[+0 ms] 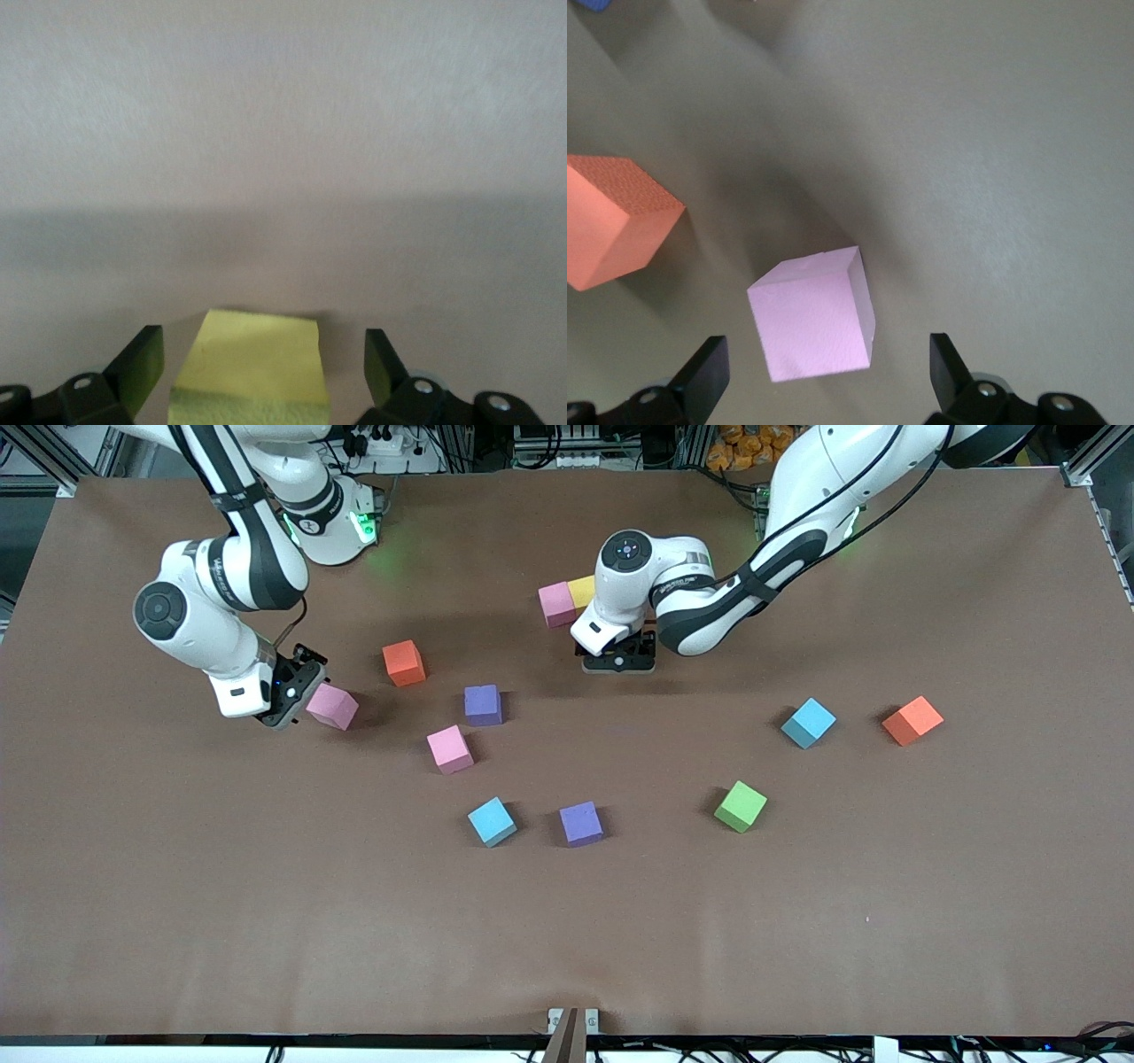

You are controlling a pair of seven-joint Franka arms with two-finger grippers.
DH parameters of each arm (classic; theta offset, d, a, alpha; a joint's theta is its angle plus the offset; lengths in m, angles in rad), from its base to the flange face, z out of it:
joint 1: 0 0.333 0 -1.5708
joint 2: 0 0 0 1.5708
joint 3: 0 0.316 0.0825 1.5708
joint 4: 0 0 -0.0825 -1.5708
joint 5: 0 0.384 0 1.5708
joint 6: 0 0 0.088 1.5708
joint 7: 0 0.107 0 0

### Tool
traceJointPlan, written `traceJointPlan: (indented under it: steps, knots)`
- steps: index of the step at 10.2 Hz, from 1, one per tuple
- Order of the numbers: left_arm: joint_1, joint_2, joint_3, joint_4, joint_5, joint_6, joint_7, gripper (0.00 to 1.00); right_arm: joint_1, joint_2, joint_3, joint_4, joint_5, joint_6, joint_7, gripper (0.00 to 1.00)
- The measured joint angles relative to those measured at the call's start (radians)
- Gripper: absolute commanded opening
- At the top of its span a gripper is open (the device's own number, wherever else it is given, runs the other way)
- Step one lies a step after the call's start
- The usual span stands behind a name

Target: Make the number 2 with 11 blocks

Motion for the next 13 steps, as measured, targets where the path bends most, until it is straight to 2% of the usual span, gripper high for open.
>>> traceJointPlan:
  steps: [2, 4, 7, 8, 9, 10, 13]
  knots:
    - [0.025, -0.026, 0.001, 0.036, 0.000, -0.001, -0.023, 1.00, 0.000, 0.052, 0.000, -0.002, 0.000, 0.035, -0.026, 1.00]
    - [0.094, -0.040, 0.003, 0.110, -0.025, -0.053, -0.045, 1.00, 0.000, 0.078, 0.000, -0.003, 0.000, 0.036, -0.034, 1.00]
    - [0.303, -0.043, 0.008, 0.250, -0.080, -0.131, -0.060, 1.00, 0.003, 0.101, 0.001, -0.011, 0.000, 0.069, -0.071, 1.00]
    - [0.352, -0.042, 0.011, 0.270, -0.086, -0.132, -0.118, 1.00, 0.010, 0.108, 0.001, -0.017, 0.000, 0.088, -0.074, 0.87]
    - [0.371, -0.042, 0.025, 0.288, -0.086, -0.136, -0.196, 1.00, 0.015, 0.115, 0.003, -0.022, 0.000, 0.101, -0.074, 0.79]
    - [0.366, -0.040, 0.056, 0.299, -0.086, -0.141, -0.248, 1.00, 0.015, 0.121, 0.004, -0.023, 0.000, 0.106, -0.075, 0.66]
    - [0.353, 0.001, 0.122, 0.327, -0.093, -0.142, -0.292, 1.00, 0.015, 0.120, 0.004, -0.021, 0.000, 0.098, -0.075, 0.47]
